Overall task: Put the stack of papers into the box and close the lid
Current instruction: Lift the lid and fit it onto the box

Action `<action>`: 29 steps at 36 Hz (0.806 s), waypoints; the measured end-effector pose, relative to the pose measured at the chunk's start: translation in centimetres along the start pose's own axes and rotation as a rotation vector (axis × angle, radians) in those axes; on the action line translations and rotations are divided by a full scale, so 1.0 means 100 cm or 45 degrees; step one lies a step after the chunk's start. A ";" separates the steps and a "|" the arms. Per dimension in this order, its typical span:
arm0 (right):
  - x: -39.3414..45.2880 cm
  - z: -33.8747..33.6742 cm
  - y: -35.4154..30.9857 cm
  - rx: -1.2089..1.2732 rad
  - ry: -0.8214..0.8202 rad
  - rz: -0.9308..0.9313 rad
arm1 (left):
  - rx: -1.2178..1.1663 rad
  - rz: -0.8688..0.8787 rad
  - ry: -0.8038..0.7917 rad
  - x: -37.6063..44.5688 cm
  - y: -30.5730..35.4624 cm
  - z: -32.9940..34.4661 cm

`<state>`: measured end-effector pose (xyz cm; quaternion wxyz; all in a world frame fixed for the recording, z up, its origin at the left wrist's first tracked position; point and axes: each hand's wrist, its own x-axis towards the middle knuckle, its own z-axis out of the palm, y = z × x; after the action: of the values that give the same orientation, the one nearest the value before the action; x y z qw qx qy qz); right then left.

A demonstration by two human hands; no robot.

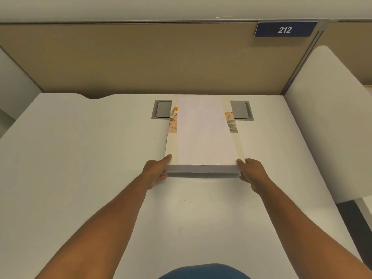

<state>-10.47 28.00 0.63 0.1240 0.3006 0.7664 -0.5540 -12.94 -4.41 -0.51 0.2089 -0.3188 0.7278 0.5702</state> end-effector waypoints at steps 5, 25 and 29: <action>0.005 0.002 0.001 -0.074 -0.001 0.040 | -0.031 -0.052 -0.044 -0.002 -0.003 0.002; 0.008 0.018 0.008 -1.053 0.068 -0.570 | 0.833 0.432 0.148 -0.004 -0.005 0.016; 0.006 0.028 0.009 -1.200 0.013 -0.563 | 1.007 0.441 0.112 0.000 -0.001 0.011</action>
<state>-10.78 25.79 -1.39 0.1222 0.0458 0.9784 -0.1602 -12.96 -3.36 -0.88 0.1852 -0.1114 0.9411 0.2599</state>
